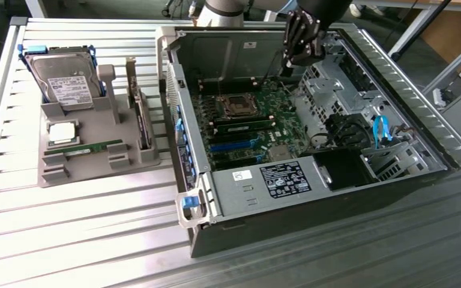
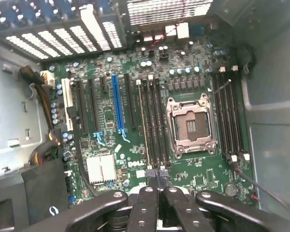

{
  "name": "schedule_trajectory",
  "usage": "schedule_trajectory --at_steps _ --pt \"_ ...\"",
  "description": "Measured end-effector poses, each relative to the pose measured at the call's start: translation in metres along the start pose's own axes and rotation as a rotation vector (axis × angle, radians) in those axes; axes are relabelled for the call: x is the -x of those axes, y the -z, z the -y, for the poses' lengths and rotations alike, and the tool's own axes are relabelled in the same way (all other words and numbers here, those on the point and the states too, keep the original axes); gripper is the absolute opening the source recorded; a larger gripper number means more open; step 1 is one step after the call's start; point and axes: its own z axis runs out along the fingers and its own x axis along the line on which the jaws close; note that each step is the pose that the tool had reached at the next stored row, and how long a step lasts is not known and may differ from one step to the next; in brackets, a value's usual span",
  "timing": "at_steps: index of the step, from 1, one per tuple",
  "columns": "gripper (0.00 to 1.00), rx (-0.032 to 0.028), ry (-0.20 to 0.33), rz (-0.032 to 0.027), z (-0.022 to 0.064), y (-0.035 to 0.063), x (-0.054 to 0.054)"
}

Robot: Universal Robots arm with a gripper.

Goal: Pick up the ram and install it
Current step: 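Press down the ram until it locks into place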

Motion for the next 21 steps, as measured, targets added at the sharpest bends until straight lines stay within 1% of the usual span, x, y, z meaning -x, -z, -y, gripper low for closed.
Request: schedule_trajectory --at_steps 2,5,8,11,15,16,18,19,21 --pt "0.09 0.0010 -0.040 0.0029 0.0000 -0.0001 0.0000" --pt "0.09 0.0038 -0.152 0.0106 0.0000 -0.0002 0.0000" --pt "0.09 0.0060 -0.239 0.0167 0.0000 -0.0002 0.0000" --pt "0.09 0.0088 -0.351 0.0245 0.0000 -0.0003 0.0000" --pt "0.09 0.0106 -0.423 0.0295 0.0000 -0.0004 0.0000" --pt "0.09 0.0113 -0.452 0.0314 0.0000 -0.0004 0.0000" --pt "0.09 0.0123 -0.489 0.0341 0.0000 -0.0004 0.0000" --pt "0.09 0.0134 -0.533 0.0372 0.0000 -0.0005 0.0000" --pt "0.09 0.0150 -0.596 0.0416 0.0001 -0.0005 0.0000"
